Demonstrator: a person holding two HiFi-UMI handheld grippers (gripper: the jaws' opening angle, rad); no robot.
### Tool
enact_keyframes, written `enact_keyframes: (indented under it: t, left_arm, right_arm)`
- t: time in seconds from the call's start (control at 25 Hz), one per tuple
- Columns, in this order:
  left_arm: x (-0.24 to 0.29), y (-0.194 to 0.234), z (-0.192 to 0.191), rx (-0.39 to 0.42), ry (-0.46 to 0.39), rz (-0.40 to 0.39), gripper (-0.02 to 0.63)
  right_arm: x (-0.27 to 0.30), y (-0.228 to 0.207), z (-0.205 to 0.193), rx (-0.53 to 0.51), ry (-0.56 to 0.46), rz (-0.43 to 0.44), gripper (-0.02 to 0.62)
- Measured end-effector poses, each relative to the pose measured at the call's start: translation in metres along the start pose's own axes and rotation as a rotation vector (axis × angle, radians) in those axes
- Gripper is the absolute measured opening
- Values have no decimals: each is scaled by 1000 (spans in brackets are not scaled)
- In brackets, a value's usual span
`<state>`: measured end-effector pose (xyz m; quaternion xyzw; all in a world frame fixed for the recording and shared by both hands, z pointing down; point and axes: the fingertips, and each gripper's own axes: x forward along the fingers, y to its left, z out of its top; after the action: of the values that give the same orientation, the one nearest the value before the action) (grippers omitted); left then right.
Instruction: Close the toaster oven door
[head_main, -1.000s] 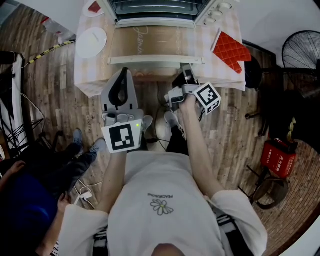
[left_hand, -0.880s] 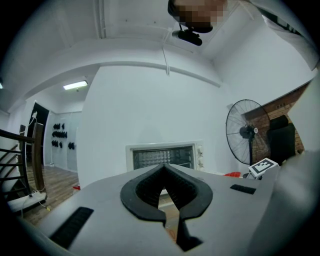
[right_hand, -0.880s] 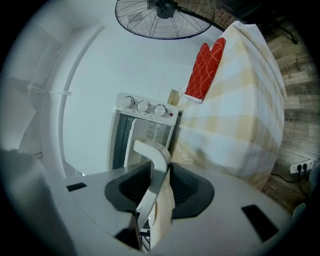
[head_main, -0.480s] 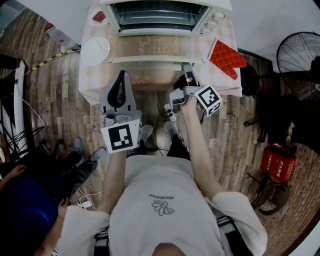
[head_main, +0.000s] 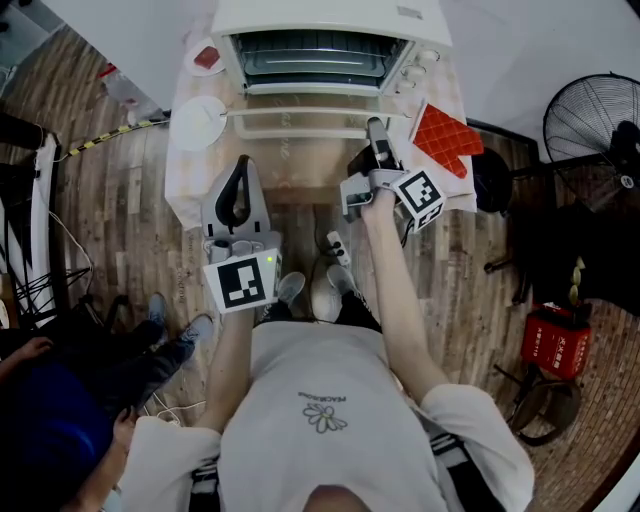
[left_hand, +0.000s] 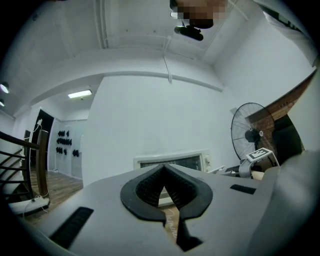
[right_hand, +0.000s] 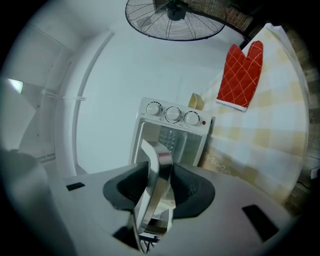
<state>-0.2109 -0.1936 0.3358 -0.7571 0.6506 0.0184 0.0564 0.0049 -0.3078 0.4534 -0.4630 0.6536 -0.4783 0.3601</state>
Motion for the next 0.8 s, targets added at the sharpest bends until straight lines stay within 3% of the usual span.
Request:
enact_keyframes:
  t: [0.8]
  left_arm:
    - [-5,10,6,20,-9,33,15]
  right_arm:
    - [45,40,25,-22,-15,73,117]
